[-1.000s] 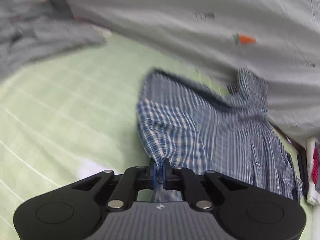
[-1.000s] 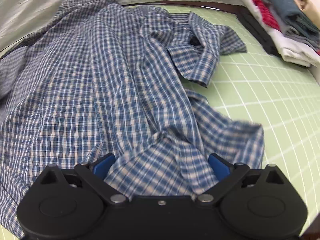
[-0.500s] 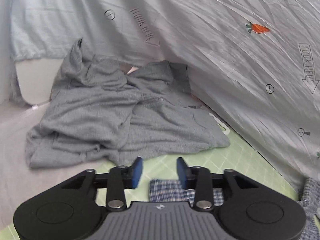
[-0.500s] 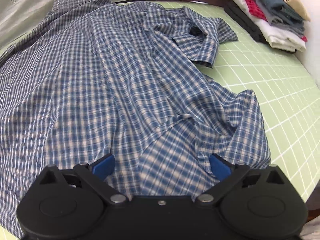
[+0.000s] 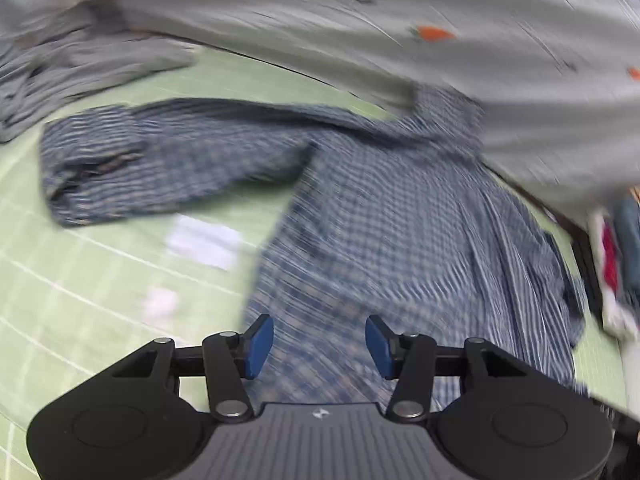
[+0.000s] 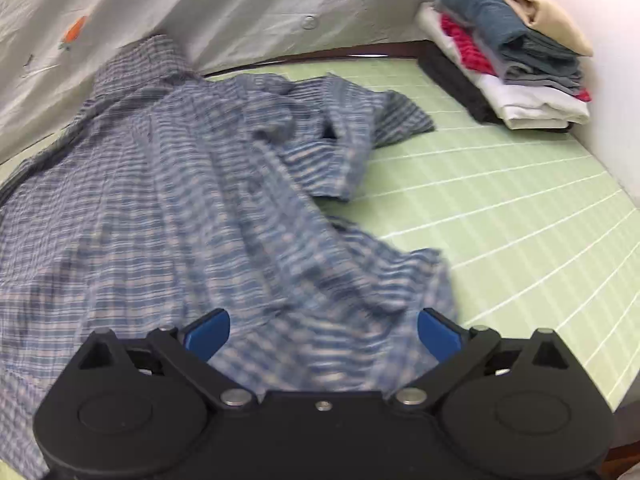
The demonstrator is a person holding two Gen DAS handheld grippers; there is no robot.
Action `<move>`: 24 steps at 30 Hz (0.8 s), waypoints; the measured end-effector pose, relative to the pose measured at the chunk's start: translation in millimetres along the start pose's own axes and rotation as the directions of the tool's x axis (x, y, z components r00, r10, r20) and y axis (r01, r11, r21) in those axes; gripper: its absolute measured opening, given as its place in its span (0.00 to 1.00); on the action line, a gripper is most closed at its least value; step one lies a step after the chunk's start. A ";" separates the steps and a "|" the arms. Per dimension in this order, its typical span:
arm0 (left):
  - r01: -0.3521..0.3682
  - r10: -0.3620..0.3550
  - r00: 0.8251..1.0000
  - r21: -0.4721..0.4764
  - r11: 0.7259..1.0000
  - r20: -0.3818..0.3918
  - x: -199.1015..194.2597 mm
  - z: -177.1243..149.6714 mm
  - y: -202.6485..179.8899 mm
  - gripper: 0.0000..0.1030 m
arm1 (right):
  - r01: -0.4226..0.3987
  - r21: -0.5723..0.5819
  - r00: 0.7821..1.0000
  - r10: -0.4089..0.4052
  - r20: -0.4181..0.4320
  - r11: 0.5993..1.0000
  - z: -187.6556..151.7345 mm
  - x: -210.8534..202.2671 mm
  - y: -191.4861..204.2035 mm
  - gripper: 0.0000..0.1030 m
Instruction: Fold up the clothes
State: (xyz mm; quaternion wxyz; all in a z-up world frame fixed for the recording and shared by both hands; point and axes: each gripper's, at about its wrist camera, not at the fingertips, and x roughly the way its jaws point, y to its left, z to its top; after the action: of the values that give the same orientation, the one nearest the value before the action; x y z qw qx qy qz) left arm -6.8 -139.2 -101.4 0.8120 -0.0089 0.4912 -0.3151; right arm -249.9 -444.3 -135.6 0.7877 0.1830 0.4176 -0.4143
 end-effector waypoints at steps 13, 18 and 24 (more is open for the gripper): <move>-0.136 0.135 0.991 -0.040 0.990 -0.023 10.9 -32.1 -5.1 0.03 | -0.159 -0.039 0.986 0.156 -0.056 0.987 -21.1 5.9 -46.3 0.17; -0.137 0.145 0.986 -0.103 0.985 0.080 -31.6 -37.4 2.3 0.01 | -0.181 0.048 0.983 0.178 0.051 0.982 -18.7 -21.2 -75.0 0.02; -0.114 0.157 0.970 -0.221 0.969 0.187 -107.0 -58.9 29.5 0.02 | -0.166 0.099 0.977 0.150 0.148 0.981 -26.3 -64.5 -119.6 0.01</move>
State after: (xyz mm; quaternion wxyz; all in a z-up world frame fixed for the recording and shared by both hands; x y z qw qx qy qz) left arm -73.4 -42.5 -56.7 0.8722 -0.0926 0.4354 -0.2027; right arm -379.3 -465.9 -91.8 0.8342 0.2295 0.3217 -0.3848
